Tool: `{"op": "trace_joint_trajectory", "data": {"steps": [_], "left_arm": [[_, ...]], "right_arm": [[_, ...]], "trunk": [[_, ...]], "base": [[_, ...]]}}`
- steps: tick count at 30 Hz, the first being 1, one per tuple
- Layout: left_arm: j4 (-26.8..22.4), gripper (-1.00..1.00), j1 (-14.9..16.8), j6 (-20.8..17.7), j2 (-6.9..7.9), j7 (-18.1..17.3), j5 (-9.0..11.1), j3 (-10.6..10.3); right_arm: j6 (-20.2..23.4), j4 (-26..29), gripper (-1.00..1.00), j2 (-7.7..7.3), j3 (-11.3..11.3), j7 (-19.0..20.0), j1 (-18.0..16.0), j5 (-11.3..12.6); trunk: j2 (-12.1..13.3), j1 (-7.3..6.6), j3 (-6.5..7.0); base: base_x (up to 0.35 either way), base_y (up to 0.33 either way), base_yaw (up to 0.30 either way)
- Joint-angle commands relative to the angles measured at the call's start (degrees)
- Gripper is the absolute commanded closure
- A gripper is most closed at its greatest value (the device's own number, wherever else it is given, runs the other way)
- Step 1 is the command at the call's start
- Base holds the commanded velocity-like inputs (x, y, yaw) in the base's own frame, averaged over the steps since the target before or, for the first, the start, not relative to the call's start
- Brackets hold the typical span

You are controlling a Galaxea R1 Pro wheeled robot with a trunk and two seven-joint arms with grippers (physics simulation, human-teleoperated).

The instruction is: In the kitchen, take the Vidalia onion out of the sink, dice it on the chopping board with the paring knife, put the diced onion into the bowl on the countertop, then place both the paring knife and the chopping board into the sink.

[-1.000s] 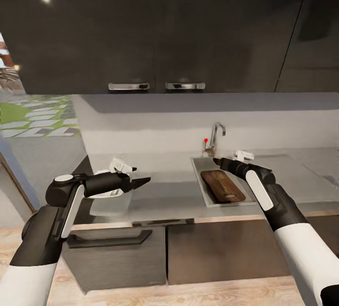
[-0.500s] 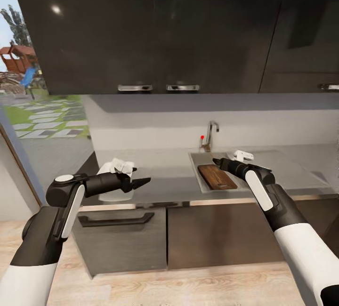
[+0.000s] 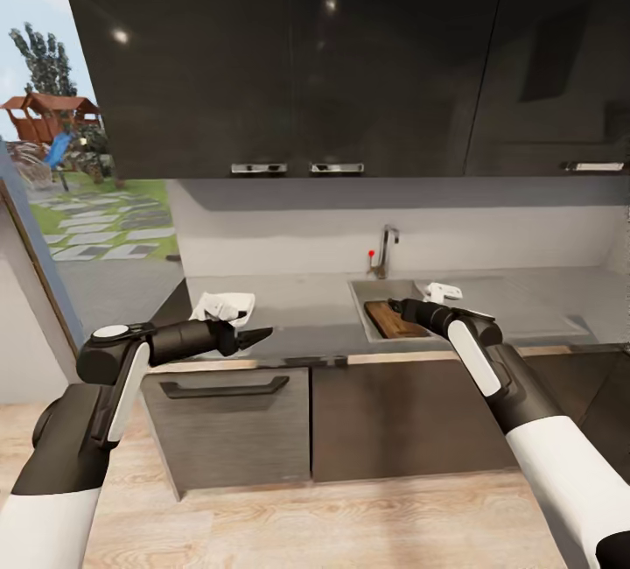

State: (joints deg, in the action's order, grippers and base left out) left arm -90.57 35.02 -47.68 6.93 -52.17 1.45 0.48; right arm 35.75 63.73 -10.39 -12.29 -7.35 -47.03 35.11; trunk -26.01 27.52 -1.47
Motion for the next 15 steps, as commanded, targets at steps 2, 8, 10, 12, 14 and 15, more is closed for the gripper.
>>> {"op": "trace_joint_trajectory", "data": {"steps": [2,8,10,12,14,15], "left_arm": [[0.10,-1.00,-0.19,-1.53,0.05,-0.11,0.13,0.11],[0.48,-1.00,-6.29,-2.92,0.65,0.21,0.06,3.18],[0.83,-1.00,-9.95,-1.87,0.69,0.53,0.00,5.04],[2.18,-1.00,-12.51,-0.26,0.70,1.50,-0.02,6.02],[4.22,-1.00,-14.60,2.52,0.67,3.05,-0.03,7.10],[9.55,-1.00,-16.71,9.16,0.64,5.22,-0.04,8.87]], "right_arm": [[0.11,0.06,-1.00,-0.06,-0.19,-0.63,1.54,0.42],[-0.44,-0.01,-1.00,-1.53,-0.23,-0.60,11.11,-1.10],[-1.80,-0.48,-1.00,-2.01,-0.26,-0.47,14.95,-4.14],[-3.95,-0.95,-1.00,-2.20,-0.27,-0.41,16.78,-5.79],[-6.51,-1.65,-1.00,-2.59,-0.27,-0.36,18.43,-6.89],[-10.07,-4.80,-1.00,-3.70,-0.28,-0.32,20.50,-7.78]], "trunk": [[-0.12,0.02,0.05],[-0.12,0.02,0.33],[-0.12,0.02,0.34],[-0.12,0.02,0.34],[-0.12,0.02,0.34],[-0.12,0.02,0.34]], "base": [[-0.110,0.000,0.000],[-0.025,0.000,0.000],[-0.002,0.000,0.000],[-0.001,0.000,0.000],[0.000,0.000,0.000],[0.000,0.000,0.000]]}}
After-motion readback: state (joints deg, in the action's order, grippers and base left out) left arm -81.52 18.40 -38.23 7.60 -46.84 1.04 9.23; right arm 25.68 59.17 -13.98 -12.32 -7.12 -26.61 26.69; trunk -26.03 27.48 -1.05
